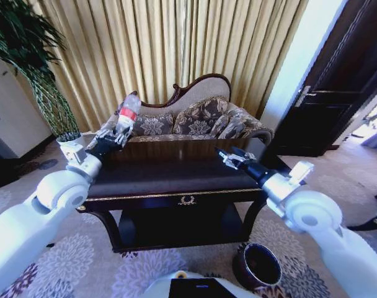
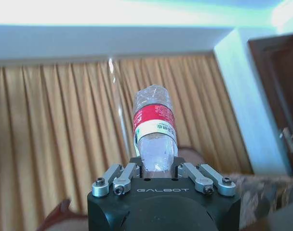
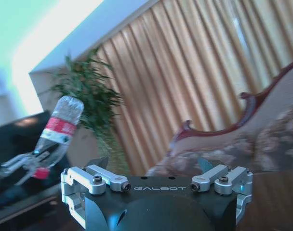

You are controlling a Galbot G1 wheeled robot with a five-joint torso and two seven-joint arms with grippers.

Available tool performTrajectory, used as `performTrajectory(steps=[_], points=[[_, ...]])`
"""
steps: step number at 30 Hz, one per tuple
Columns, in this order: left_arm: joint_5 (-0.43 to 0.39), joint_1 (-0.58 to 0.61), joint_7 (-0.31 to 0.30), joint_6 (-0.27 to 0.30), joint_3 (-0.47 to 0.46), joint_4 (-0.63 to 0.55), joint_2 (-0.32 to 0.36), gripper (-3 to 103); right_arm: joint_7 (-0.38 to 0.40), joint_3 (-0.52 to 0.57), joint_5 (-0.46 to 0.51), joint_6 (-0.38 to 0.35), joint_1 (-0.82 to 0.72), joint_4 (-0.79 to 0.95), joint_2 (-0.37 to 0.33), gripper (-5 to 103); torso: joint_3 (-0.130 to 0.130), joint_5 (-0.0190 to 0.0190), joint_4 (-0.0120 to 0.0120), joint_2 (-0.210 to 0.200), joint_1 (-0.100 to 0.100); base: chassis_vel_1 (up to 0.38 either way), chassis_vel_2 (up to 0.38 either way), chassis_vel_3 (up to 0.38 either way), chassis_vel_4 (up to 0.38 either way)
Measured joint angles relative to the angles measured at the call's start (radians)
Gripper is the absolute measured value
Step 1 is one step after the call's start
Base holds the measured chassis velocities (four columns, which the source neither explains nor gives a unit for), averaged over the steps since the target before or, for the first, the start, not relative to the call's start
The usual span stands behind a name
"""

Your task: Move to the front of the table and place the trash on the table into the trash bin.

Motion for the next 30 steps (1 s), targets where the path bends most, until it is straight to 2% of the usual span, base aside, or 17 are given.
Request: performTrajectory(steps=[2,4,6,9,12,13,16,17,20,21,25,26,30], points=[[0.001,-0.025,0.016,-0.037,0.022,0.001,-0.002,29,-0.041,-0.026,0.027,0.007,0.041,-0.031,-0.01,100,0.0,0.0001,-0.0003,0.0,0.0,0.0,0.0,0.0,0.0],[0.001,-0.03,0.031,-0.045,0.026,0.001,0.001,29,-0.059,-0.036,0.037,0.011,0.057,-0.048,-0.016,100,0.0,0.0003,-0.0005,0.0,0.0,0.0,0.0,0.0,0.0],[0.004,-0.035,0.072,-0.065,0.034,0.001,0.017,29,-0.092,-0.059,0.069,0.023,0.108,-0.098,-0.035,100,0.0,0.0005,-0.0005,0.0,0.0,0.0,0.0,0.0,0.0],[0.005,-0.043,0.089,-0.072,0.042,0.009,0.025,29,-0.103,-0.078,0.092,0.027,0.151,-0.133,-0.049,100,0.0,0.0005,-0.0003,0.0,0.0,0.0,0.0,0.0,0.0],[0.011,-0.077,0.135,-0.088,0.072,0.07,0.032,29,-0.115,-0.173,0.121,0.03,0.297,-0.235,-0.08,100,0.0,0.0003,-0.0003,0.0,0.0,0.0,0.0,0.0,0.0],[0.011,-0.077,0.135,-0.088,0.072,0.07,0.032,29,-0.115,-0.173,0.121,0.03,0.297,-0.235,-0.08,100,0.0,0.0003,-0.0003,0.0,0.0,0.0,0.0,0.0,0.0],[0.017,-0.095,0.174,-0.105,0.092,0.122,0.036,29,-0.127,-0.291,0.133,0.031,0.452,-0.321,-0.086,100,0.0,0.0,-0.0003,0.0,0.0,0.0,0.0,0.0,0.0],[0.017,-0.095,0.174,-0.105,0.092,0.122,0.036,29,-0.127,-0.291,0.133,0.031,0.452,-0.321,-0.086,100,0.0,0.0,-0.0003,0.0,0.0,0.0,0.0,0.0,0.0],[0.015,-0.129,0.197,-0.121,0.134,0.156,0.044,29,-0.132,-0.405,0.133,0.033,0.593,-0.372,-0.058,100,0.0,0.0002,0.0,0.0,0.0,0.0,0.0,0.0,0.0],[0.015,-0.129,0.197,-0.121,0.134,0.156,0.044,29,-0.132,-0.405,0.133,0.033,0.593,-0.372,-0.058,100,0.0,0.0002,0.0,0.0,0.0,0.0,0.0,0.0,0.0],[0.009,-0.259,0.199,-0.129,0.252,0.214,0.035,29,-0.135,-0.523,0.127,0.035,0.713,-0.444,0.001,100,0.0,0.0001,-0.0001,0.0,0.0,0.0,0.0,0.0,0.0],[0.009,-0.259,0.199,-0.129,0.252,0.214,0.035,29,-0.135,-0.523,0.127,0.035,0.713,-0.444,0.001,100,0.0,0.0001,-0.0001,0.0,0.0,0.0,0.0,0.0,0.0],[0.005,-0.377,0.192,-0.121,0.364,0.232,-0.006,29,-0.151,-0.584,0.108,0.036,0.772,-0.491,0.035,100,0.0,0.0003,-0.0003,0.0,0.0,0.0,0.0,0.0,0.0]])
